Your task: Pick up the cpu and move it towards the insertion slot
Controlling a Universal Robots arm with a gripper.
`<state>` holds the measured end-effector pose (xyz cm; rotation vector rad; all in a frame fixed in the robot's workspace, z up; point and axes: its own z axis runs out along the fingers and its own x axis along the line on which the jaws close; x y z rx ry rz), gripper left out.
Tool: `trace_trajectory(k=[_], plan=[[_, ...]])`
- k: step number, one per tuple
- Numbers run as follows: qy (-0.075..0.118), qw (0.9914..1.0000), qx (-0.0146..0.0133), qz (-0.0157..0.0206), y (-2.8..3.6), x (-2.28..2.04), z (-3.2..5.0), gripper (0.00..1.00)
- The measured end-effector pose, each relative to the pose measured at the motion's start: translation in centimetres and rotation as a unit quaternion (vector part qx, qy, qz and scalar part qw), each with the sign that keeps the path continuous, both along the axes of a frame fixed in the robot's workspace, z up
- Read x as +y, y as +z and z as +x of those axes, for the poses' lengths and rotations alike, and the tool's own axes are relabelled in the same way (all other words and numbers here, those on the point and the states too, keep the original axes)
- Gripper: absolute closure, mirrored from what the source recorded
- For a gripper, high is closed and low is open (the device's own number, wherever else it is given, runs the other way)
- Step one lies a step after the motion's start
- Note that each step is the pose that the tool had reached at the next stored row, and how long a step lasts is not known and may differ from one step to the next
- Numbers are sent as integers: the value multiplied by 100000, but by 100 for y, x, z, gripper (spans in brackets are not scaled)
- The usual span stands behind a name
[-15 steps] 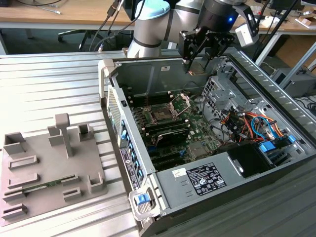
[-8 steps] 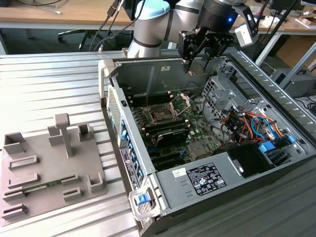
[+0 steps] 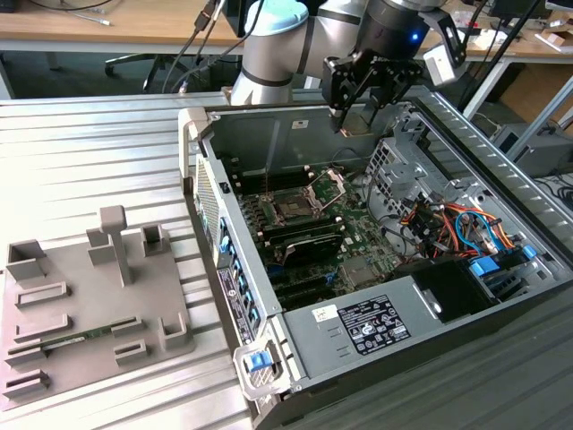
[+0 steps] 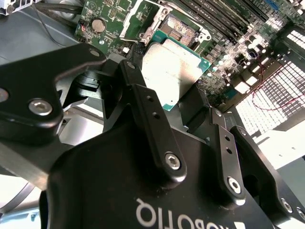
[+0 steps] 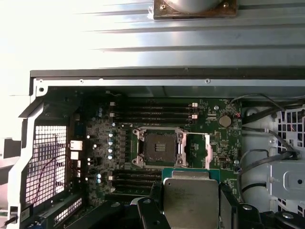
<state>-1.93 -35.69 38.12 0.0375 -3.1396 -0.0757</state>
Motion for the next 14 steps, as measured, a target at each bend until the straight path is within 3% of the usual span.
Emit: trace_trajectory(k=[14], plan=[[4,100000,-2,0,-31,52,0,45]])
